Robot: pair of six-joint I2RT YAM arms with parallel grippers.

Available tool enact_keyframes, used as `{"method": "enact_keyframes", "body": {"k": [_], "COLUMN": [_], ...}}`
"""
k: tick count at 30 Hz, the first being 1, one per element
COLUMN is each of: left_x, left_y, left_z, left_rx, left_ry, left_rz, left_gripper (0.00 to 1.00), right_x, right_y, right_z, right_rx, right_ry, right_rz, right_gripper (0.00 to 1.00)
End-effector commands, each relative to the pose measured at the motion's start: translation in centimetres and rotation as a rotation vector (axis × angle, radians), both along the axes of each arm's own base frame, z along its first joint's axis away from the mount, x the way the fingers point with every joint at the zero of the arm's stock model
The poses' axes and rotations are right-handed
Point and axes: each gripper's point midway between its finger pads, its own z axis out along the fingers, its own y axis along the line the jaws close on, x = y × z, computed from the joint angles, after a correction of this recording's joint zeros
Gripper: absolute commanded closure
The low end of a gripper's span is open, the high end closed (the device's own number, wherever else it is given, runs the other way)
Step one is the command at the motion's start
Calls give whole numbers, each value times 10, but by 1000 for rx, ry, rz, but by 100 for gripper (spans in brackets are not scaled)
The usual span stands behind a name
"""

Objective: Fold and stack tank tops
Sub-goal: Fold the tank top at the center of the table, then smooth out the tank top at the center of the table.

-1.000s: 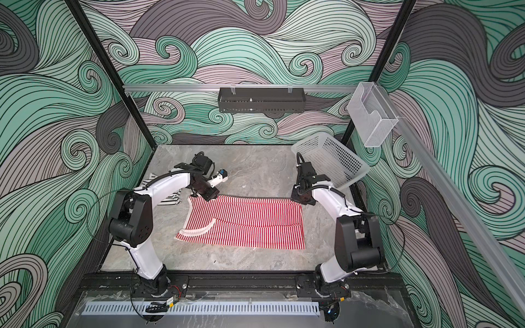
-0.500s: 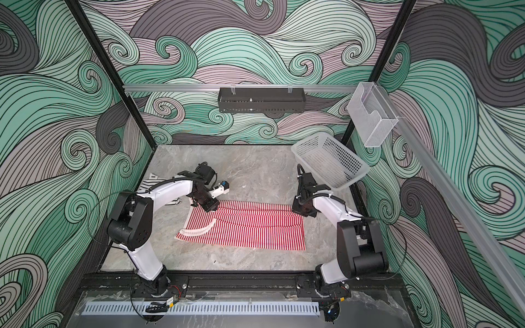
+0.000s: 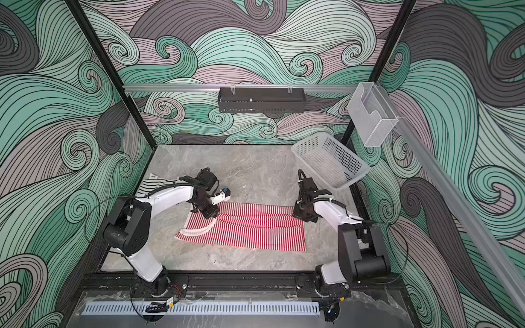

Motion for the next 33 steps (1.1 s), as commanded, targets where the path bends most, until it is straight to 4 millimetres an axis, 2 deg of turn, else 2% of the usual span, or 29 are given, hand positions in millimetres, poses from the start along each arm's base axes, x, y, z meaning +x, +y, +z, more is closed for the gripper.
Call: {"method": "enact_keyframes", "body": {"k": [1, 3, 6, 9, 11, 16, 19, 21, 28, 31, 33], "left_x": [3, 7, 12, 16, 20, 29, 28, 21, -11, 3, 26], "left_y": [9, 11, 12, 5, -4, -31, -41, -43, -22, -7, 6], "left_z": [4, 10, 28, 43, 47, 29, 11, 2, -16, -9, 2], "left_rx": [53, 66, 59, 26, -6, -15, 16, 31, 84, 131, 162], "left_ry": [-9, -32, -84, -108, -98, -43, -13, 9, 47, -56, -164], "left_rz": [26, 36, 36, 22, 10, -45, -79, -96, -127, -96, -31], "left_gripper": [85, 82, 80, 79, 79, 80, 81, 82, 84, 84, 82], "right_x": [-7, -9, -9, -3, 3, 16, 17, 10, -26, -32, -33], "right_y": [0, 0, 1, 10, 16, 32, 39, 43, 37, 33, 31], "right_z": [2, 7, 26, 39, 36, 12, -2, -8, -21, -28, -33], "right_rx": [18, 23, 35, 101, 141, 177, 168, 153, 91, 67, 58], "right_ry": [12, 1, -39, -108, -115, -48, -8, 24, 82, 98, 107], "right_rz": [-12, -14, -23, -46, -59, -57, -53, -36, -18, -21, -21], "right_gripper": [86, 79, 76, 77, 81, 97, 100, 100, 100, 100, 100]}}
